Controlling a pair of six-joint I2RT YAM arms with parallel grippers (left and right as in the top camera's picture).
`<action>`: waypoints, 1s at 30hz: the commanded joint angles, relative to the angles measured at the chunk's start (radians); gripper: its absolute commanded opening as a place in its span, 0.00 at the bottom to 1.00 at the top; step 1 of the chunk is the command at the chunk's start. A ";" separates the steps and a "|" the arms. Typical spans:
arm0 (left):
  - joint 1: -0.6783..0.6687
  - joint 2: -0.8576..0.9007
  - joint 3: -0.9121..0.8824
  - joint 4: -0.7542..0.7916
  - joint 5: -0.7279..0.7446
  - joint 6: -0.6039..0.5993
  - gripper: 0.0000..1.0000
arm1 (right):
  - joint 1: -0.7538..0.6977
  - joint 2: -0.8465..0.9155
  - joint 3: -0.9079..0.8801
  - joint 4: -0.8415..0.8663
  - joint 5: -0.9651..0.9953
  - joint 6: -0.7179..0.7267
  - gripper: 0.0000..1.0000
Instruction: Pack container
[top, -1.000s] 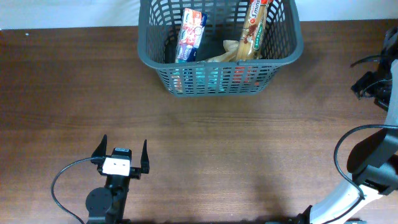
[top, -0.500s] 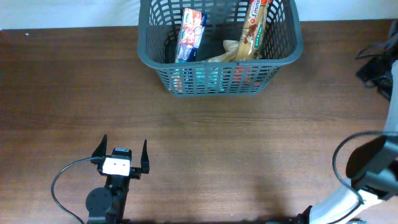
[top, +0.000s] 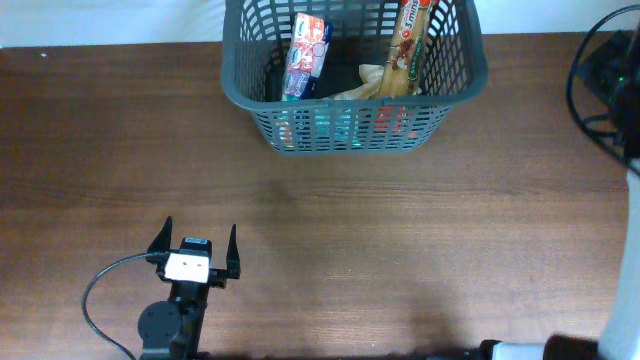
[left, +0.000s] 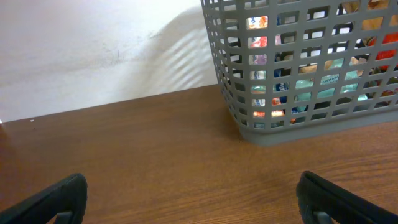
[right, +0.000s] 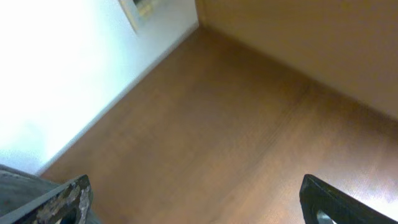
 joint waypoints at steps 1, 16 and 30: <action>0.007 -0.008 -0.010 -0.001 -0.008 0.016 0.99 | 0.046 -0.128 -0.091 0.062 0.069 0.005 0.99; 0.007 -0.008 -0.010 -0.001 -0.008 0.016 0.99 | 0.064 -0.758 -0.941 0.734 -0.083 0.009 0.99; 0.007 -0.008 -0.010 -0.001 -0.007 0.016 0.99 | 0.143 -1.166 -1.453 0.953 -0.141 0.009 0.99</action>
